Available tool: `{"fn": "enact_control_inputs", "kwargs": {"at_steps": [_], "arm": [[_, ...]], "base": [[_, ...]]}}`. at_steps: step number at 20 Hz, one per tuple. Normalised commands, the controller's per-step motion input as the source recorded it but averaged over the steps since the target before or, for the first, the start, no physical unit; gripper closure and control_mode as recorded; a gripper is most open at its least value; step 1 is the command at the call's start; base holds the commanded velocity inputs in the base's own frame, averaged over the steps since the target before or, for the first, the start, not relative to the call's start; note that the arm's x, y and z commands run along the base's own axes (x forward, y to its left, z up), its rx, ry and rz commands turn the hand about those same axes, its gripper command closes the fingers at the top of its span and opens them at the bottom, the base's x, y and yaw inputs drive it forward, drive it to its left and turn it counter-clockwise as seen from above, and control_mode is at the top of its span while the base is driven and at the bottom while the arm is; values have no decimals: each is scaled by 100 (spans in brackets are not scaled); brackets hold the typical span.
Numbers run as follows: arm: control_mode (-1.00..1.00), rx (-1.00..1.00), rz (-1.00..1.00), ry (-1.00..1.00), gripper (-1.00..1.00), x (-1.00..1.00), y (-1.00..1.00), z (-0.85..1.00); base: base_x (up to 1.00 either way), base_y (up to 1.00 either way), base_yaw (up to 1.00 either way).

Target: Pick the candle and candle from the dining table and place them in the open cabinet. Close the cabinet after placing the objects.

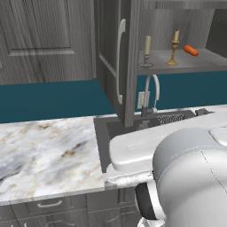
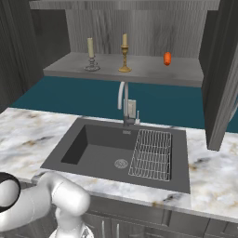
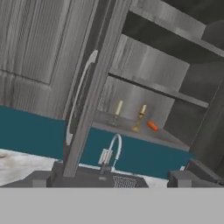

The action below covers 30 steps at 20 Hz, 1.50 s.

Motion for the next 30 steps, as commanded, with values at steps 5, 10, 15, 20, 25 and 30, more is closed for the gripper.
{"fn": "enact_control_inputs", "kwargs": {"at_steps": [5, 10, 15, 20, 25, 30], "arm": [[-100, 0, -7, 0, -100, 44, 57, -6], [-100, 0, -7, 0, -100, 50, 10, 0], [-100, 0, -1, 0, -100, 44, -13, -1], [-100, 0, -2, 0, -100, 11, -2, 0], [-100, 0, -8, -9, -100, 33, 12, -5], [-100, 0, -14, -12, -100, 57, 0, -21]], "base": [[0, 0, 0], [0, 0, 0], [0, 0, 0], [0, 0, 0], [0, 0, 0], [0, 0, 0]]}}
